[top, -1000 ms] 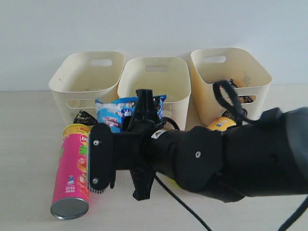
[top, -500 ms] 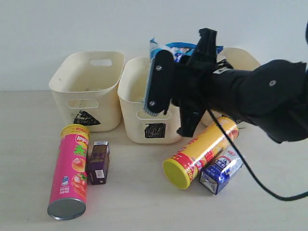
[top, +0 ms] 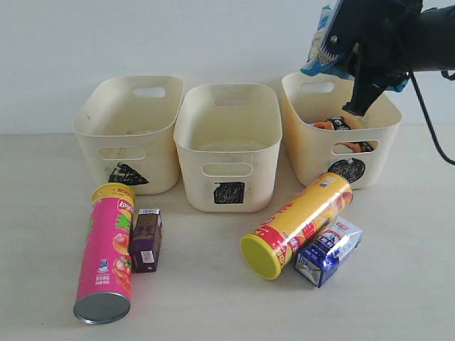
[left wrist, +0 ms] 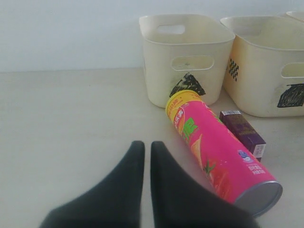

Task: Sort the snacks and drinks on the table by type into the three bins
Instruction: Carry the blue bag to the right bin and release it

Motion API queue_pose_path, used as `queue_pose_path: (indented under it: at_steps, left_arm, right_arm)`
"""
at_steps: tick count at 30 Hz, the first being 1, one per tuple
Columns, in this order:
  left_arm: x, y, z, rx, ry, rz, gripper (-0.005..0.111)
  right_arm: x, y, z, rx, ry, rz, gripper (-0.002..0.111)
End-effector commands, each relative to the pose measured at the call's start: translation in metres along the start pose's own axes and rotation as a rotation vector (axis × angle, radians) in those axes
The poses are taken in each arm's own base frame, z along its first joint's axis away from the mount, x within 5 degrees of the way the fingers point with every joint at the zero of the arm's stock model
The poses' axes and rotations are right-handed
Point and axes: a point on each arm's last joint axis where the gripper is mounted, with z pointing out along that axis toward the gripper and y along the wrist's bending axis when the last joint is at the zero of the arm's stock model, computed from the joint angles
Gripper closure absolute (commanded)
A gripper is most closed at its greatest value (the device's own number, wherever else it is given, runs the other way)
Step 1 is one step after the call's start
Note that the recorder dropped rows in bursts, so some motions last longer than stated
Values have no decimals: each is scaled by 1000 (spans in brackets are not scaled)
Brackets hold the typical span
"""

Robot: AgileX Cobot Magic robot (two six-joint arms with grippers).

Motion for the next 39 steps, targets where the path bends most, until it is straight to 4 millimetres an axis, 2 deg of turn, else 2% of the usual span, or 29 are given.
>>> queue_pose_path:
  at_steps: [1, 8, 17, 20, 26, 29, 31, 39]
  left_arm:
    - [-1, 0, 0, 6, -9, -10, 102]
    - [-1, 0, 0, 6, -9, -10, 102]
    - [-1, 0, 0, 6, -9, -10, 102]
    - [-1, 0, 0, 6, -9, -10, 102]
    - [-1, 0, 0, 6, -9, -10, 102]
    - [-1, 0, 0, 6, -9, -10, 102]
    - [-1, 0, 0, 6, -9, -10, 102]
    - [-1, 0, 0, 6, -9, -10, 102]
  right_arm:
    - [7, -5, 31, -23, 8, 11, 109]
    - [19, -3, 89, 17, 55, 17, 109]
    - [32, 7, 104, 40, 108, 0, 107]
    - [33, 7, 105, 43, 112, 9, 97]
    - [34, 12, 107, 7, 101, 28, 54]
    - [35, 12, 108, 18, 108, 29, 38]
    - [35, 12, 108, 18, 108, 32, 35]
    - [33, 5, 104, 73, 119, 86, 35]
